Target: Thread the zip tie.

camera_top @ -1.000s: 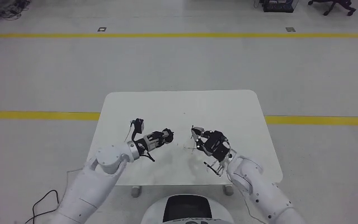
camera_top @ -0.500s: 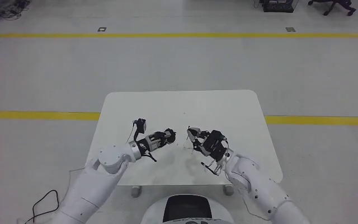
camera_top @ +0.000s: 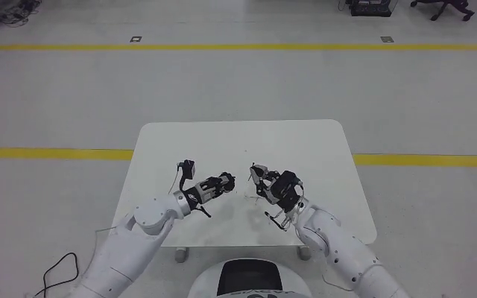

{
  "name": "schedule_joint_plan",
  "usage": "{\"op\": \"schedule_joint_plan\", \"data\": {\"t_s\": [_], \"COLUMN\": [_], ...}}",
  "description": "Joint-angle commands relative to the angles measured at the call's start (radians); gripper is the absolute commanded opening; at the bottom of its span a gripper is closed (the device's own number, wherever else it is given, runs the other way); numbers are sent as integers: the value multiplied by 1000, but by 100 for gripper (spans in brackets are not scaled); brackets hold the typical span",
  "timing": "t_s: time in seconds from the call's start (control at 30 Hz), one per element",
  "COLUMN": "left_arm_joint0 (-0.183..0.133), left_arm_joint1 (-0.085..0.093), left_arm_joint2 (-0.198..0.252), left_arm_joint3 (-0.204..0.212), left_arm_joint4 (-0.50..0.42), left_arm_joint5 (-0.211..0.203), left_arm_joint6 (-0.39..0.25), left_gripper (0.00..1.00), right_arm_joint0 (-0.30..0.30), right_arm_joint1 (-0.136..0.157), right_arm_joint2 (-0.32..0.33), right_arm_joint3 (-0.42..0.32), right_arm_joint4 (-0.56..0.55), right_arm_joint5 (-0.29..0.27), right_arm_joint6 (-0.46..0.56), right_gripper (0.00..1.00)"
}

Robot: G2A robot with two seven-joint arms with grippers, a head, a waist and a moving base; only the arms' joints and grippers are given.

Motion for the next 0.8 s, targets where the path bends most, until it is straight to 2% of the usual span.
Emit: {"op": "schedule_joint_plan", "data": {"t_s": [0.0,0.2,0.27,0.33,0.77], "left_arm_joint0": [9,40,51,59,61], "left_arm_joint1": [0,2,3,6,6], "left_arm_joint2": [3,3,-2,-5,-7], "left_arm_joint3": [-5,-9,-15,-20,-21], "left_arm_joint4": [13,35,33,35,35], "left_arm_joint5": [-17,-58,-74,-82,-82], "left_arm_joint6": [14,52,54,42,39], "left_gripper": [0,0,0,0,0], "right_arm_joint0": [11,45,56,59,65], "right_arm_joint1": [-7,-26,-30,-31,-39], "right_arm_joint2": [-14,-42,-48,-48,-60], "right_arm_joint3": [17,76,95,101,107], "right_arm_joint4": [6,25,37,38,28], "right_arm_joint5": [7,3,-26,-29,-27], "right_arm_joint6": [-14,-65,-72,-73,-75], "right_gripper": [0,0,0,0,0]}}
